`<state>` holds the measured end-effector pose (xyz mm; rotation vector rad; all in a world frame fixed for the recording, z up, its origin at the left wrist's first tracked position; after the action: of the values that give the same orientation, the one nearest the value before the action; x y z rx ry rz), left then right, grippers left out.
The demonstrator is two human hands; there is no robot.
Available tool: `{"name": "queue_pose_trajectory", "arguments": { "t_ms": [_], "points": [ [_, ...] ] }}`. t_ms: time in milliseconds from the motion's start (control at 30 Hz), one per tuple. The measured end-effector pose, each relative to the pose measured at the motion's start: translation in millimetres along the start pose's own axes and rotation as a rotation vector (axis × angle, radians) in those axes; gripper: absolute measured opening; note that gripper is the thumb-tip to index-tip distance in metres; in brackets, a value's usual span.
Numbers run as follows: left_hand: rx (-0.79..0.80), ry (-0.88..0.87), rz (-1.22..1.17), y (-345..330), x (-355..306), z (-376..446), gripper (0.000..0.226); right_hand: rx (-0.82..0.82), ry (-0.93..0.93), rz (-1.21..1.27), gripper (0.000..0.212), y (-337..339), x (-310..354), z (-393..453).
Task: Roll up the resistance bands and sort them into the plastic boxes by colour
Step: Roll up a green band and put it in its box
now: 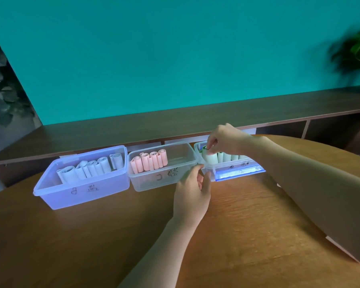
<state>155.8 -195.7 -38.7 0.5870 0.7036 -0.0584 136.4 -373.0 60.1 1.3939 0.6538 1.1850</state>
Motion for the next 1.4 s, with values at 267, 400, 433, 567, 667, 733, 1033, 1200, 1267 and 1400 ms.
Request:
{"name": "queue_pose_trajectory", "arguments": {
  "t_ms": [267,400,433,567,667,733,1033,1200,1267,1400],
  "points": [
    [-0.007,0.013,0.020,5,-4,-2,0.041,-0.085,0.047,0.056,0.010,27,10,-3],
    [-0.029,0.004,0.048,8,-8,-2,0.039,-0.166,0.091,0.084,0.010,44,15,-6],
    [-0.033,-0.002,0.054,10,-10,-2,0.038,-0.190,0.102,0.091,0.009,48,18,-8],
    [-0.072,-0.028,0.079,22,-15,-1,0.032,-0.312,0.150,0.155,0.006,71,28,-22],
    [-0.122,-0.025,0.009,38,-25,0,0.029,-0.403,0.185,0.215,0.009,91,41,-39],
    [-0.132,-0.041,-0.034,51,-36,-1,0.026,-0.443,0.203,0.243,0.011,104,52,-52],
    [-0.322,-0.048,-0.160,137,-103,-8,0.026,-0.458,0.194,0.443,0.009,139,115,-123],
    [-0.331,0.082,-0.418,187,-127,-23,0.028,-0.403,0.205,0.592,0.015,131,153,-165],
    [-0.323,0.118,-0.516,206,-137,-33,0.032,-0.346,0.219,0.713,0.016,123,167,-181],
    [-0.307,0.176,-0.571,235,-148,-58,0.032,-0.287,0.250,0.902,0.018,103,192,-212]
  ]
}}
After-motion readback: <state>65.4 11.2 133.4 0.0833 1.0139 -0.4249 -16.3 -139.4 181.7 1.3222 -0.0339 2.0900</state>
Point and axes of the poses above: each hand's wrist, its own z-axis towards the middle knuckle, its own y-axis out of the back of the hand, x = y × z, the point moved 4 cm from there along z, towards the middle knuckle, and after that the axes turned 1 degree about -y, right-handed, at the moved point
